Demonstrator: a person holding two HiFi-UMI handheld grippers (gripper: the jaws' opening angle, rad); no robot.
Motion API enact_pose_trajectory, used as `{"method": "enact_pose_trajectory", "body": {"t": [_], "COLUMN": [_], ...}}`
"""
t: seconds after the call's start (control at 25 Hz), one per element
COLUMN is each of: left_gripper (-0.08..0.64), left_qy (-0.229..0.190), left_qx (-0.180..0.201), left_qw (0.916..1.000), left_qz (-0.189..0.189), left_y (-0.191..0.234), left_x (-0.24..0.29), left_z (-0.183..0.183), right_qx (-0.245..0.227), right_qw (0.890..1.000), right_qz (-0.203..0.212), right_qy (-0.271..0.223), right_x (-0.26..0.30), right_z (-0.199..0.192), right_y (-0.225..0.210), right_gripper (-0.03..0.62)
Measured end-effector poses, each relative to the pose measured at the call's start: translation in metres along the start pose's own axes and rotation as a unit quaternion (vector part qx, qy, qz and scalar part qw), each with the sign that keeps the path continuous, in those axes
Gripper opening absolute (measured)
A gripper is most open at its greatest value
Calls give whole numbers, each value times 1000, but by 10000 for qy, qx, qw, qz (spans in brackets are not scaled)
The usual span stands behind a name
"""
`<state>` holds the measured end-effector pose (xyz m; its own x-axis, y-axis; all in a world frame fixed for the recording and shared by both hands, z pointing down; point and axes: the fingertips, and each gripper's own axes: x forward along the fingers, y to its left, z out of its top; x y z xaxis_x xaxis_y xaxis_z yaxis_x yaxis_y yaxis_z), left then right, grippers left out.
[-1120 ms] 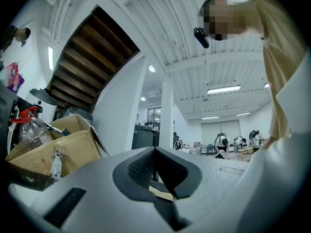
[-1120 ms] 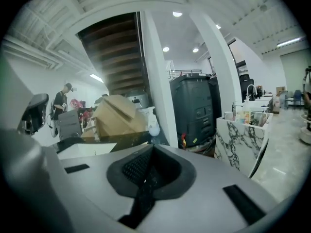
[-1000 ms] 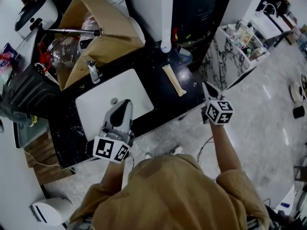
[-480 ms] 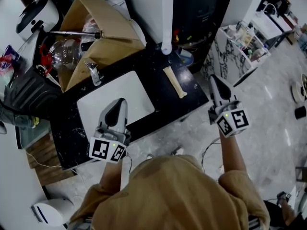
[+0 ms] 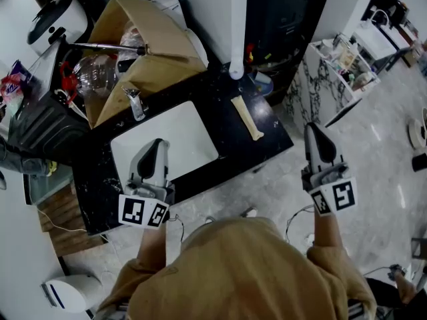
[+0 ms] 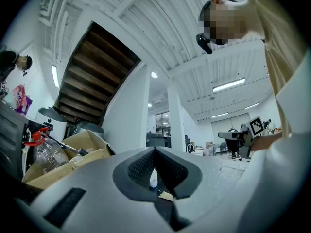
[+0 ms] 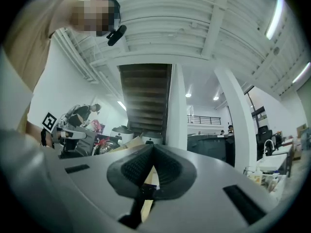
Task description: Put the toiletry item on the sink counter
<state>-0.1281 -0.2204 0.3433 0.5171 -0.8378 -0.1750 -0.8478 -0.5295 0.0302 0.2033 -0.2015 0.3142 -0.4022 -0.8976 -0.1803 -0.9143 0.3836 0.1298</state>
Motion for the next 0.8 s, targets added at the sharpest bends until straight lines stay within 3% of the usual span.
{"method": "enact_pose_trajectory", "body": {"t": [0.24,0.48,0.64,0.8], "left_gripper": [3,3,3,3], "left_qy": [27,48,41,51], "left_qx": [19,19,105,174], "left_qw": [9999,9997,9997,9997], "left_qz": [144,222,217,189], "left_y": [7,10,10,9], "left_x": [-7,-14,-18,-19], "left_z": [0,2,4,5], "right_qx": [-110,126,260,79], "right_qw": [9990,9964,9960,9969], "right_qz": [-427,-820,-842,-762], "right_qy": [66,171,151,189], "right_x": [-26,-40,-40,-38], "right_z": [-4,-19,-22,-19], "right_y": [-7,-11,-6,3], "right_gripper": [3,3,3,3]}}
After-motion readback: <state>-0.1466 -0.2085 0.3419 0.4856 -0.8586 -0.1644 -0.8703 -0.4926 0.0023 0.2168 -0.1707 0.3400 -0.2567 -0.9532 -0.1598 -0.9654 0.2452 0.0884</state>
